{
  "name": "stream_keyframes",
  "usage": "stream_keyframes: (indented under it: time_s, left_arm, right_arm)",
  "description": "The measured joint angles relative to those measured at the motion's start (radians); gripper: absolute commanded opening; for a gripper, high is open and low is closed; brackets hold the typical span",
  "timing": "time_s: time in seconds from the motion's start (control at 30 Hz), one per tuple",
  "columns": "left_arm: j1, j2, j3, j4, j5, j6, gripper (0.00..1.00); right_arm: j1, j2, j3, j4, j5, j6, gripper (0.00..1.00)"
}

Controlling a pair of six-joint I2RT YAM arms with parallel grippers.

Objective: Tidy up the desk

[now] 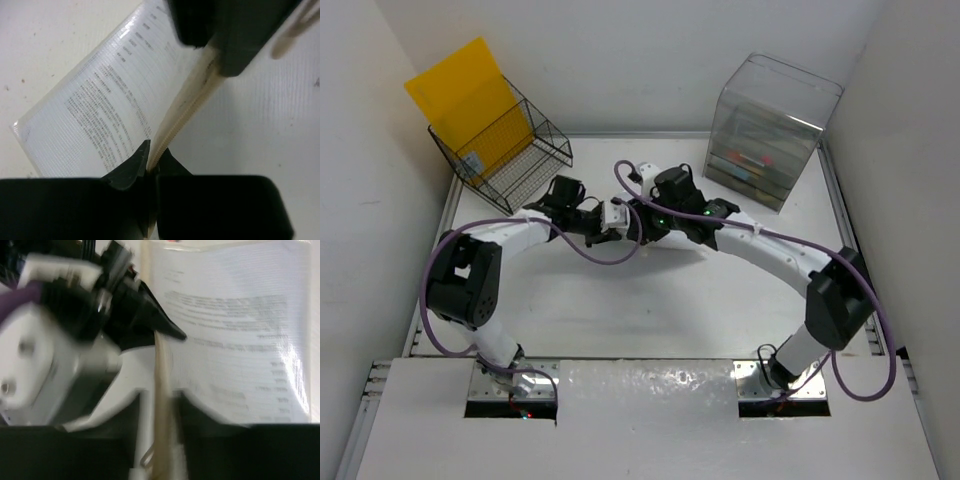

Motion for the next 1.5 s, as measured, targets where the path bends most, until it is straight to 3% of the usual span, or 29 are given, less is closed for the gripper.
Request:
stream_keyframes:
  time_s: [0.1, 0.23, 0.33, 0.5, 0.7, 0.97, 1.03, 1.5]
  left_arm:
    - [-0.002, 0.001, 0.034, 0.016, -0.036, -0.137, 0.00]
    - [0.021, 0.006, 0.126, 0.013, -0.053, -0.283, 0.00]
    - [0.053, 0.007, 0.186, 0.014, -0.058, -0.364, 0.00]
    - [0.098, 0.006, 0.294, 0.020, -0.065, -0.481, 0.00]
    - [0.210, -0.017, 0.453, 0.133, -0.034, -0.658, 0.00]
    - [0.637, -0.045, 0.614, 0.520, 0.045, -1.005, 0.00]
    - [0.690, -0.026, 0.652, 0.568, 0.057, -1.044, 0.00]
    - [0.729, 0.176, 0.711, 0.808, 0.157, -1.238, 0.00]
  right_arm:
    - [-0.025, -0.059, -0.010, -0.034, 0.074, 0.016, 0.69]
    - [-0.135, -0.299, -0.141, -0.036, 0.216, 0.051, 0.82]
    - [-0.191, -0.532, -0.203, -0.068, 0.364, 0.056, 0.84]
    - [-0.181, -0.696, -0.211, -0.077, 0.462, 0.044, 0.84]
    - [-0.181, -0.662, -0.264, -0.096, 0.480, 0.031, 0.84]
    - [-0.181, -0.607, -0.299, -0.101, 0.442, 0.016, 0.85]
    - [-0.181, -0.605, -0.300, -0.098, 0.433, 0.013, 0.85]
    - [-0.181, -0.601, -0.330, -0.097, 0.426, -0.007, 0.86]
